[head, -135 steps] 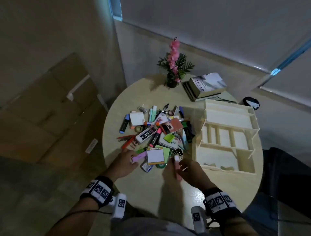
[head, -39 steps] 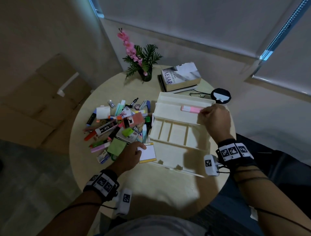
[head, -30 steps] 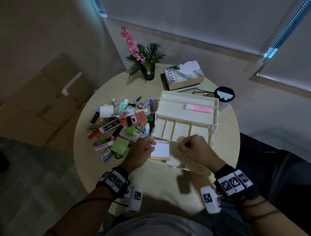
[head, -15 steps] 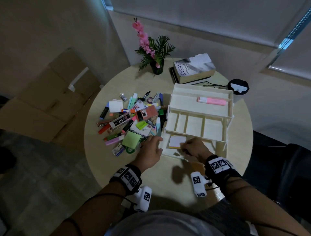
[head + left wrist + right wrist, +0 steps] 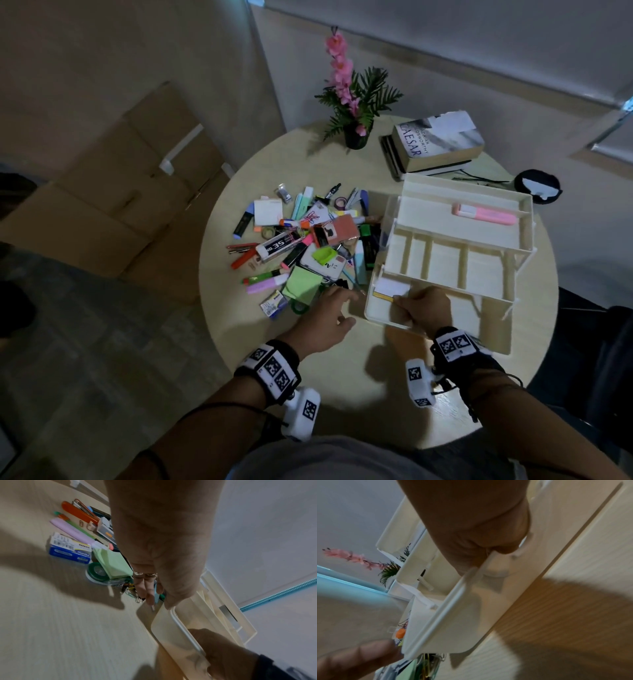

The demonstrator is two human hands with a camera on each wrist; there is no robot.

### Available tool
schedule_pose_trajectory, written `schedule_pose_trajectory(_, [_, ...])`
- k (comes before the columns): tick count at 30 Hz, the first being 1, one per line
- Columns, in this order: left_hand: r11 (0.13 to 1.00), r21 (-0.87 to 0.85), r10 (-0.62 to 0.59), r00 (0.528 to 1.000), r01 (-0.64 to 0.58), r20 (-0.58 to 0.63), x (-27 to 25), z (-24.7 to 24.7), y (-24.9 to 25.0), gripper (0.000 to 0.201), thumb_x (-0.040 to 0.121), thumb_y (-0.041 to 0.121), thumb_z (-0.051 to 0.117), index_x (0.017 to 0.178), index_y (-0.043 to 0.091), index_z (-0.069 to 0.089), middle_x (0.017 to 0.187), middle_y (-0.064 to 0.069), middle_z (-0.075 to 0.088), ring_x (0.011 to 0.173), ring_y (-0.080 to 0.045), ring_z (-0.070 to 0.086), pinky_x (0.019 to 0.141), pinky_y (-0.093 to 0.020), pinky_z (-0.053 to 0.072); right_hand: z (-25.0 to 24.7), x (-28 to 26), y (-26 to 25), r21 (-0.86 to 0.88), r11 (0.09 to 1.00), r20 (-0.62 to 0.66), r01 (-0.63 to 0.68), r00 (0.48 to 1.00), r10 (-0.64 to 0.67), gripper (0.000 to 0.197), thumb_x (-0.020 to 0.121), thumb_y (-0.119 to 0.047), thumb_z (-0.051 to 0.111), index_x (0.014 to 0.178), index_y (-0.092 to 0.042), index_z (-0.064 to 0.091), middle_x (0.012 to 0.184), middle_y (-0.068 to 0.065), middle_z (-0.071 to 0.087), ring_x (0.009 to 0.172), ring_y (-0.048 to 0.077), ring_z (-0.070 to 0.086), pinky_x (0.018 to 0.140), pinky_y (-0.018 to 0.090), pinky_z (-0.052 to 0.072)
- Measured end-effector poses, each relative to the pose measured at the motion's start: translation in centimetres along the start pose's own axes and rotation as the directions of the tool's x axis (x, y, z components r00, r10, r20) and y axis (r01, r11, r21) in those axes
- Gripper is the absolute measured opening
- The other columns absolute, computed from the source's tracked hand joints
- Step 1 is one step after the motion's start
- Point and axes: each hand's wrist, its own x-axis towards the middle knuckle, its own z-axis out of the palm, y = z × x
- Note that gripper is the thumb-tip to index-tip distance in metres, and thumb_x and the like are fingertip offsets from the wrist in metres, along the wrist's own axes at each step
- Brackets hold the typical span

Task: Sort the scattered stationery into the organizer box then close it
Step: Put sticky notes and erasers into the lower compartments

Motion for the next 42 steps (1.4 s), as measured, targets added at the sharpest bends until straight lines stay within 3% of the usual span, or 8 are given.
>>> schedule_pose_trajectory(6, [0.996,-0.088,0.001,0.998,-0.006,-0.056,-1.2,-3.2,-4.7,0.024,0.103,0.018,0.064,0.127,0.019,0.061,0.127,0.004,0.055,0.098,-0.007,0.061,0.088,-0.022,0.05,-0.6,-1.6,-0.9,-0.205,0.971,0.021,0.126,0.992,-0.124,0.044,0.088,-0.043,0.079,0.062,-0.013,0.06,0.056,0.001,0.058,0.062,0.026,0.062,0.058,0.028,0.041])
schedule_pose_trajectory(10, [0.991,-0.133,-0.036,0.993,0.021,-0.112,-2.0,-5.2,-8.7,0.02,0.1,0.014,0.067,0.12,0.016,0.067,0.119,0.005,0.066,0.108,-0.01,0.065,0.093,-0.027,0.056,-2.0,-4.8,-3.8,-0.525,0.818,0.06,0.234,0.969,-0.238,0.048,0.091,-0.036,0.074,0.057,-0.017,0.046,0.055,0.001,0.048,0.054,0.023,0.052,0.051,0.029,0.033])
schedule_pose_trajectory(16, [0.978,-0.2,-0.089,0.986,0.06,-0.139,-1.8,-7.8,-13.0,0.016,0.101,0.009,0.064,0.116,0.006,0.07,0.107,-0.001,0.073,0.102,-0.013,0.069,0.089,-0.027,0.055,0.4,-7.2,-11.4,-0.327,0.827,0.194,0.458,0.889,-0.416,0.032,0.09,-0.03,0.076,0.066,-0.016,0.061,0.06,0.0,0.061,0.057,0.019,0.058,0.055,0.033,0.041])
schedule_pose_trajectory(22, [0.969,-0.243,-0.09,0.984,0.051,-0.155,-1.3,-9.7,-15.0,0.015,0.101,0.012,0.062,0.112,0.011,0.072,0.102,0.002,0.075,0.095,-0.002,0.069,0.084,-0.021,0.056,7.4,-3.1,-14.7,-0.138,0.975,0.152,0.176,0.976,-0.155,0.031,0.09,-0.038,0.074,0.101,-0.011,0.064,0.089,0.005,0.071,0.084,0.024,0.069,0.071,0.034,0.054])
schedule_pose_trajectory(26, [0.968,-0.25,-0.074,0.985,0.034,-0.155,-1.6,-10.4,-16.2,0.012,0.101,0.015,0.064,0.11,0.013,0.073,0.102,0.007,0.075,0.095,0.0,0.069,0.081,-0.017,0.055,9.6,-1.9,-14.9,-0.053,0.998,0.05,0.034,0.998,-0.031,0.046,0.084,-0.05,0.063,0.089,-0.005,0.067,0.073,0.005,0.068,0.071,0.026,0.066,0.06,0.032,0.049])
schedule_pose_trajectory(34, [0.962,-0.253,-0.127,0.987,0.099,-0.098,-1.3,-11.6,-17.7,0.015,0.102,0.018,0.064,0.115,0.015,0.072,0.105,0.011,0.071,0.099,0.007,0.064,0.08,-0.008,0.048,10.7,-2.4,-15.7,0.194,0.978,0.013,-0.075,0.997,0.074,0.032,0.092,-0.024,0.071,0.067,-0.005,0.065,0.058,0.003,0.061,0.058,0.02,0.057,0.041,0.021,0.037])
schedule_pose_trajectory(39, [0.98,-0.193,-0.075,0.985,0.044,-0.154,-0.3,-12.1,-17.4,0.012,0.099,0.017,0.065,0.107,0.02,0.072,0.099,0.011,0.073,0.093,0.001,0.067,0.085,-0.033,0.059,10.6,-3.0,-15.6,0.461,0.868,0.108,-0.182,0.983,0.149,0.013,0.088,-0.011,0.081,0.081,0.001,0.079,0.065,0.008,0.073,0.052,0.019,0.064,0.046,0.026,0.047])
schedule_pose_trajectory(42, [1.0,-0.001,0.008,0.939,-0.008,-0.344,0.6,-12.8,-16.1,0.015,0.094,0.011,0.065,0.103,0.022,0.069,0.102,0.007,0.066,0.091,-0.01,0.062,0.08,-0.035,0.057,10.2,-3.8,-16.0,0.49,0.847,0.136,-0.205,0.978,0.158,0.015,0.092,-0.01,0.076,0.08,-0.001,0.072,0.05,-0.002,0.062,0.036,0.008,0.051,0.036,0.019,0.036])
